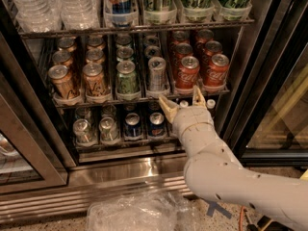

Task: Pick coke can from middle shelf of fridge

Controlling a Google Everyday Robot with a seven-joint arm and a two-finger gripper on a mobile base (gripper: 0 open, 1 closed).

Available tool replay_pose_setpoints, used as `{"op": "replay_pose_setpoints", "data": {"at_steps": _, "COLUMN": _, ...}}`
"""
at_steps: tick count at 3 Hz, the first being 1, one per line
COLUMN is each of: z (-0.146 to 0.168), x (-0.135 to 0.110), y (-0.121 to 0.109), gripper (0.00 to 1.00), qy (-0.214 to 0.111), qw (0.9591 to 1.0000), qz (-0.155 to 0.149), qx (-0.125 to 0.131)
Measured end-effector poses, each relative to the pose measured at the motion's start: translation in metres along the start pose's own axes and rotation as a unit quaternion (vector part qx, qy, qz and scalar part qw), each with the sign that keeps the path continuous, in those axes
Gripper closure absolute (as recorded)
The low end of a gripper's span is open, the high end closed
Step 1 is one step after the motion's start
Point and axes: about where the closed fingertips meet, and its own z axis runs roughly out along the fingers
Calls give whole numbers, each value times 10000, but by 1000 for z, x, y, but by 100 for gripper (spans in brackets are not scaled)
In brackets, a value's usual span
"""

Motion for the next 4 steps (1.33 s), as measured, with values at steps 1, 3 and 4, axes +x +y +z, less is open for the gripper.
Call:
{"op": "replay_pose_setpoints", "data": {"at_steps": 1, "z": 12, "x": 5, "y": -5, "gripper": 31, "qy": 33, "qw": 9999, "qz": -17, "qx": 111}}
{"op": "replay_pose_setpoints", "data": {"at_steps": 3, "z": 30, "x": 12, "y": -26, "gripper": 31, "qy": 94, "qw": 9991, "qz": -23, "qx": 409}}
{"op": "replay_pose_setpoints", "data": {"at_steps": 4, "z": 67, "x": 1, "y": -41, "gripper": 32, "qy": -17, "qw": 9978, "qz": 29, "qx": 661}}
